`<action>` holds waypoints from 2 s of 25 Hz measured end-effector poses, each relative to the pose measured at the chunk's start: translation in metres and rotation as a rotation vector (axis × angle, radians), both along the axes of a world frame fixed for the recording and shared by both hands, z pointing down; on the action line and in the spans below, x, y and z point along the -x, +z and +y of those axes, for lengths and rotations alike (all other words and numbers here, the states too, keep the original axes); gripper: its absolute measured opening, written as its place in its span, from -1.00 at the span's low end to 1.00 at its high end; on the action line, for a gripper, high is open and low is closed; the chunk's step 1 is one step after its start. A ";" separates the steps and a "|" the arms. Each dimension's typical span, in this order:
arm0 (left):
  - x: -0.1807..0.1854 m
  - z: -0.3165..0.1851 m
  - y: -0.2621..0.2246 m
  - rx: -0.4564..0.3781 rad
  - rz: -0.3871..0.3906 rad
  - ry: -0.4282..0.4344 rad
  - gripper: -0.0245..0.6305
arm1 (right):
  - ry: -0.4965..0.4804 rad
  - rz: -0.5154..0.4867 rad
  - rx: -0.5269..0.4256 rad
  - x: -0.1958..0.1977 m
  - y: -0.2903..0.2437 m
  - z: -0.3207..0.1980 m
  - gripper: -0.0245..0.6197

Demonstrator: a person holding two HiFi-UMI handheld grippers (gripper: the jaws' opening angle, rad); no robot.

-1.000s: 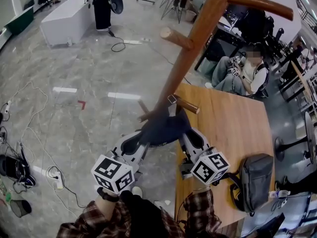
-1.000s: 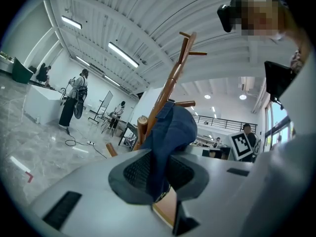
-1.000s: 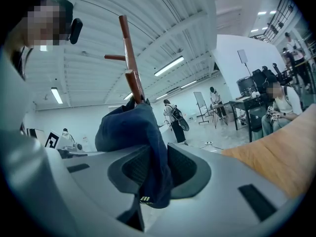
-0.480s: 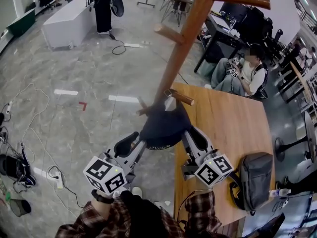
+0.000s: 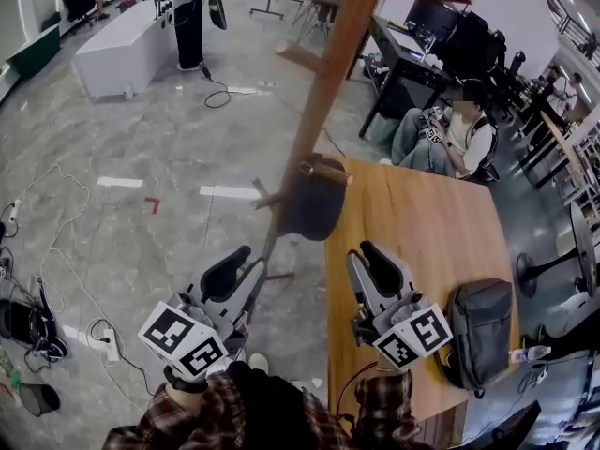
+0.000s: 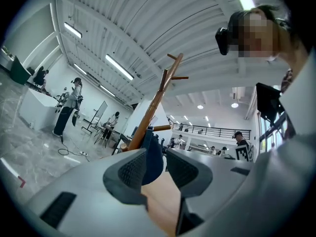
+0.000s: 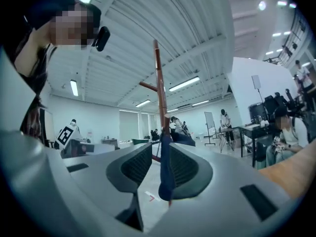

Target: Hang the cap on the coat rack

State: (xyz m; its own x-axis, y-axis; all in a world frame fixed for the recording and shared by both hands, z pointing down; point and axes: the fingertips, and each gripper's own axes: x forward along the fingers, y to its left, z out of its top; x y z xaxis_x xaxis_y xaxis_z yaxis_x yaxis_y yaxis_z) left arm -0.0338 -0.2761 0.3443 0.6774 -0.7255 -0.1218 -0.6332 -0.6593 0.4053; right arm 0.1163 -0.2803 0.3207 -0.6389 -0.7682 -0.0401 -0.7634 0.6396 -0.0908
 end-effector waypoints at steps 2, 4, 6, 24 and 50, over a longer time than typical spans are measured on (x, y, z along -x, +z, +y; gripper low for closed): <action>-0.002 0.008 -0.012 -0.031 0.001 0.015 -0.59 | -0.047 0.035 -0.035 0.018 -0.010 0.016 -0.62; -0.005 0.018 -0.024 -0.062 0.001 0.034 -0.58 | -0.089 0.054 -0.068 0.035 -0.021 0.033 -0.62; -0.010 0.028 -0.037 -0.092 -0.002 0.055 -0.59 | -0.126 0.056 -0.096 0.048 -0.033 0.048 -0.62; -0.016 0.079 -0.083 -0.196 -0.086 0.121 -0.59 | -0.297 -0.020 -0.184 0.107 -0.074 0.107 -0.63; -0.012 0.090 -0.082 -0.169 -0.105 0.147 -0.89 | -0.267 -0.022 -0.118 0.112 -0.064 0.105 -0.89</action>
State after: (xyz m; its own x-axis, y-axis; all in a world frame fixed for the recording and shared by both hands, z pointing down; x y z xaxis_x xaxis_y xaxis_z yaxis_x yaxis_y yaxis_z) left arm -0.0218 -0.1858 0.2622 0.7897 -0.5933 -0.1560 -0.5582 -0.8004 0.2183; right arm 0.0038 -0.1755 0.2571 -0.8160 -0.5621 -0.1350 -0.5651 0.8248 -0.0189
